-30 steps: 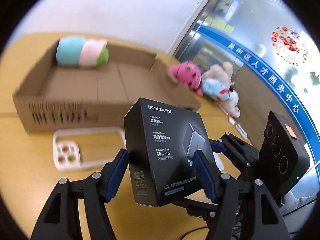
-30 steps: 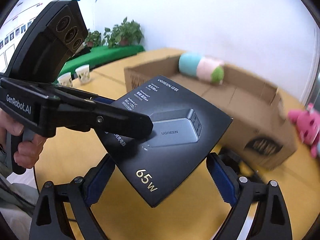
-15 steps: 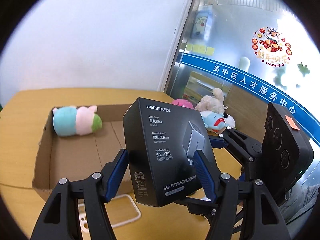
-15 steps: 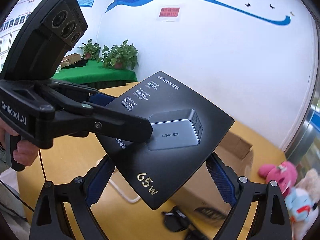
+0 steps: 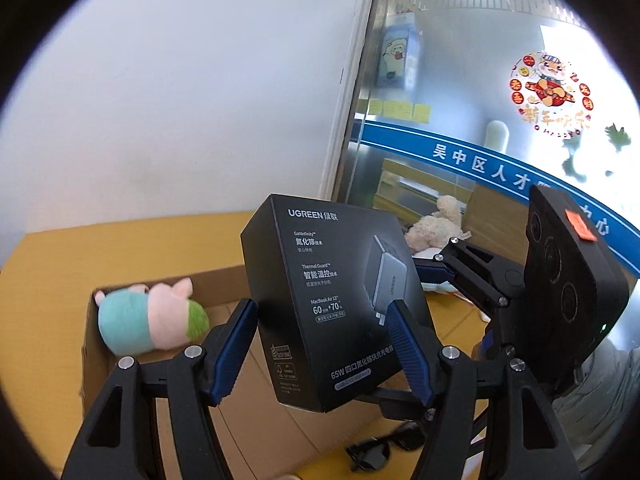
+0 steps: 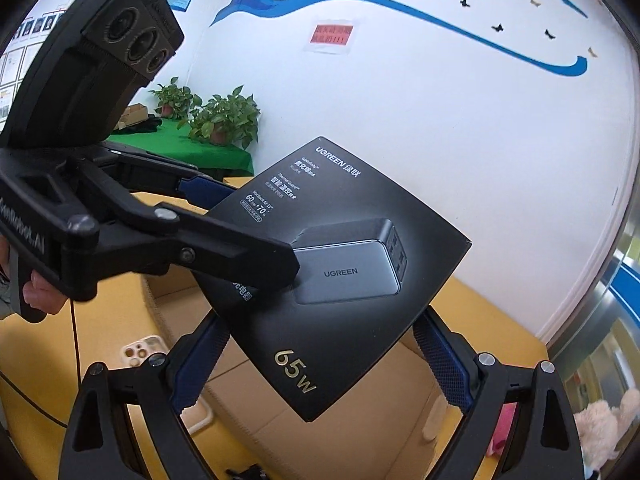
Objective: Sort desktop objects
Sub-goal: 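Lift the charger box with both grippers and carry it into the cardboard box, then withdraw both grippers from the box and move toward the white power bank, then close both grippers on the white power bank and lift it, then carry the power bank into the cardboard box beside the pig plush, then open both grippers and withdraw them from the box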
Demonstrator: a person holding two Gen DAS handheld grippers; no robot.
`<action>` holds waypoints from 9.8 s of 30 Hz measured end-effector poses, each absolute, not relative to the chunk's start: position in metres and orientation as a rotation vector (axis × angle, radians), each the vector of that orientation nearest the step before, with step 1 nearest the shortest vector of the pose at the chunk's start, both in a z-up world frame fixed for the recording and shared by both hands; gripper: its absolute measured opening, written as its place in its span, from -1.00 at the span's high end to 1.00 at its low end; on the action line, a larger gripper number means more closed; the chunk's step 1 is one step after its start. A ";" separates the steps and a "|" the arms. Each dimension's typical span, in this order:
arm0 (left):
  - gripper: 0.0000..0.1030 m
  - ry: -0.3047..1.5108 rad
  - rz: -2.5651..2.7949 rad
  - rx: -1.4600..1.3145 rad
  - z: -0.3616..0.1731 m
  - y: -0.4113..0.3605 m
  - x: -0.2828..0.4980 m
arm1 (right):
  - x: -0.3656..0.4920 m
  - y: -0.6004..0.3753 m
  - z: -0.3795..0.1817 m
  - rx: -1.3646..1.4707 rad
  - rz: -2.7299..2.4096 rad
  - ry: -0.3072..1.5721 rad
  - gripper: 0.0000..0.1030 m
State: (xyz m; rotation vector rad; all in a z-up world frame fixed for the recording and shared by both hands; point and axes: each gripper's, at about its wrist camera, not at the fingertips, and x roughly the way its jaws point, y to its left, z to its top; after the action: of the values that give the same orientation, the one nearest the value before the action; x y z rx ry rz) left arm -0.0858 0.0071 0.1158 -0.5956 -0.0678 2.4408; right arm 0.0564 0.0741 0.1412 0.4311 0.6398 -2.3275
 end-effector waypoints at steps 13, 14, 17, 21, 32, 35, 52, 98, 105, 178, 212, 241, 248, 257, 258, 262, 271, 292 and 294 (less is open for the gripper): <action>-0.29 -0.224 2.349 -0.786 0.086 0.002 -0.264 | -0.120 0.075 0.135 0.638 -2.249 0.560 -0.80; -0.29 -0.234 2.345 -0.813 0.078 0.004 -0.276 | -0.131 0.074 0.130 0.660 -2.244 0.556 -0.80; -0.29 -0.293 2.316 -0.892 0.057 0.003 -0.303 | -0.163 0.072 0.111 0.719 -2.229 0.564 -0.80; -0.29 -0.331 2.288 -1.024 0.021 0.004 -0.331 | -0.194 0.070 0.082 0.824 -2.184 0.523 -0.80; -0.29 -0.276 2.278 -1.342 -0.051 0.015 -0.356 | -0.245 0.055 -0.008 1.148 -2.056 0.450 -0.80; -0.28 -0.211 2.300 -1.422 -0.054 0.025 -0.360 | -0.258 0.062 -0.023 1.202 -2.051 0.463 -0.79; -0.28 -0.185 2.425 -1.325 -0.013 0.008 -0.340 | -0.233 0.089 -0.016 1.285 -2.142 0.368 -0.82; -0.56 0.113 2.999 -0.843 0.066 0.007 -0.011 | 0.074 0.133 0.081 0.864 -2.622 0.060 -0.99; -0.56 0.103 2.992 -0.876 0.059 0.006 -0.012 | 0.076 0.131 0.078 0.857 -2.637 0.072 -0.99; 0.26 -0.368 1.992 -1.431 -0.099 0.057 0.047 | 0.187 0.162 -0.069 1.152 -2.214 0.439 -0.74; 0.37 -0.310 2.285 -0.901 0.061 -0.022 -0.039 | 0.098 0.073 0.081 0.699 -2.393 0.453 -0.52; 0.37 -0.486 2.297 -1.526 -0.054 -0.132 -0.256 | -0.177 -0.080 -0.033 1.245 -1.894 0.276 -0.46; 0.29 -0.412 2.338 -1.639 -0.053 -0.124 -0.264 | -0.192 -0.087 -0.051 1.314 -1.877 0.210 -0.42; 0.09 -0.293 2.448 -1.668 -0.034 -0.127 -0.260 | -0.187 -0.092 -0.050 1.328 -1.872 0.180 -0.42; 0.04 -0.298 2.466 -1.659 -0.031 -0.131 -0.260 | -0.187 -0.093 -0.049 1.331 -1.862 0.167 -0.42; 0.04 -0.322 2.508 -1.636 -0.021 -0.147 -0.260 | -0.186 -0.101 -0.049 1.330 -1.855 0.131 -0.43; 0.04 -0.323 2.565 -1.534 -0.006 -0.150 -0.234 | -0.174 -0.099 -0.038 1.302 -1.868 0.171 -0.42; -0.52 0.035 2.829 -0.820 0.076 -0.047 -0.082 | -0.014 0.066 0.089 0.954 -2.492 0.249 -0.99; -0.52 0.073 2.828 -0.798 0.079 -0.036 -0.073 | -0.003 0.071 0.095 0.922 -2.511 0.248 -0.99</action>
State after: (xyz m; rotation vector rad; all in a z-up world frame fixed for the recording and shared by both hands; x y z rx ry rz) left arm -0.0728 -0.0357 0.0789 -0.7978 0.0727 2.8282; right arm -0.0027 0.0713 0.0951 0.9217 0.2481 -2.5106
